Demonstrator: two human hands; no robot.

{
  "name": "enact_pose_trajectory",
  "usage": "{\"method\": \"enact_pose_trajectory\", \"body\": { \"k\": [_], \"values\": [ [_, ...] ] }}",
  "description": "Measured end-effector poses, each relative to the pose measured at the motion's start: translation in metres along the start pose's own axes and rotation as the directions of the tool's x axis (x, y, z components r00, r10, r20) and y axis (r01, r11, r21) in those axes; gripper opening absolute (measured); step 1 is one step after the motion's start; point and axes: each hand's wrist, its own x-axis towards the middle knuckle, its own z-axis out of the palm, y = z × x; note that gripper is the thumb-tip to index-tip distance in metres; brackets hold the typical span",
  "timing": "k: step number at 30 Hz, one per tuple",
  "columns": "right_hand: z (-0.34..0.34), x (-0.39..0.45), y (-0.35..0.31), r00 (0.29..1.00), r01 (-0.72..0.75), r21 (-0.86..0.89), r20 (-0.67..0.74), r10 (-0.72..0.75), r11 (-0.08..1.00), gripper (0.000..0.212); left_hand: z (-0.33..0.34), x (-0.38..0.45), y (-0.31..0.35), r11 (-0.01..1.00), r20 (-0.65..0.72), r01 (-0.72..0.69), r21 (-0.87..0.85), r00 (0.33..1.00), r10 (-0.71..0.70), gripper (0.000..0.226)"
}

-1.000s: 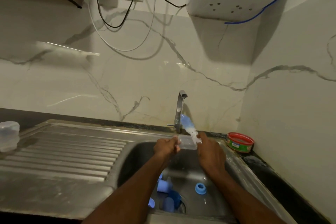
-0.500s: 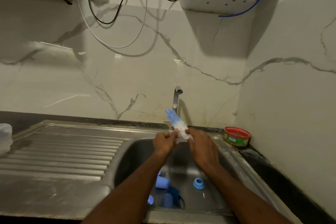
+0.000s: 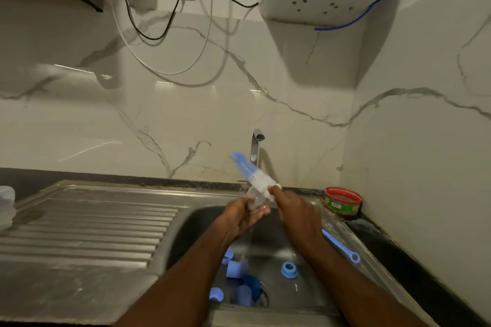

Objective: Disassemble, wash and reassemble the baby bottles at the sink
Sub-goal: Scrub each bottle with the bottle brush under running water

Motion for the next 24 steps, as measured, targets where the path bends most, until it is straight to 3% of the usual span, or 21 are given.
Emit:
{"method": "enact_pose_trajectory", "body": {
  "k": [3,5,8,11,16,18,20,22,24],
  "values": [
    [0.001,0.001,0.003,0.993,-0.074,0.107,-0.081,0.083,0.991,0.044,-0.005,0.002,-0.002,0.995,-0.024,0.103,0.003,0.994,-0.103,0.038],
    [0.004,-0.001,0.002,0.998,-0.003,0.236,-0.061,0.018,0.972,0.045,-0.008,0.004,-0.003,0.994,-0.052,0.109,-0.027,0.993,-0.11,0.043],
    [0.005,0.002,0.005,0.991,0.008,0.222,-0.134,0.023,0.975,0.039,-0.01,0.002,-0.001,0.995,-0.049,0.087,-0.054,0.995,-0.09,0.041],
    [0.009,0.007,0.003,0.993,-0.097,0.262,-0.044,0.112,0.96,0.035,-0.003,-0.003,0.002,0.988,-0.022,0.033,-0.15,0.999,-0.037,0.038],
    [0.019,0.006,-0.014,0.986,-0.157,0.555,0.13,0.102,0.817,0.021,-0.004,0.008,-0.002,0.967,-0.129,-0.167,-0.194,0.981,0.144,0.029],
    [0.021,0.008,-0.018,0.935,-0.344,0.65,0.305,0.182,0.678,0.011,-0.005,0.009,-0.005,0.975,-0.116,-0.206,-0.086,0.974,0.196,0.027],
    [0.018,0.015,-0.022,0.836,-0.548,0.736,0.466,0.289,0.398,0.012,-0.003,0.01,-0.007,0.97,-0.113,-0.244,0.001,0.963,0.243,0.027],
    [0.008,0.022,-0.028,0.77,-0.61,0.787,0.56,0.306,0.095,0.016,-0.002,0.015,-0.007,0.949,-0.136,-0.311,0.055,0.939,0.316,0.027],
    [0.002,0.022,-0.033,0.742,-0.623,0.777,0.623,0.249,-0.088,0.018,-0.003,0.019,-0.007,0.905,-0.161,-0.397,0.152,0.893,0.419,0.027]
  ]
}}
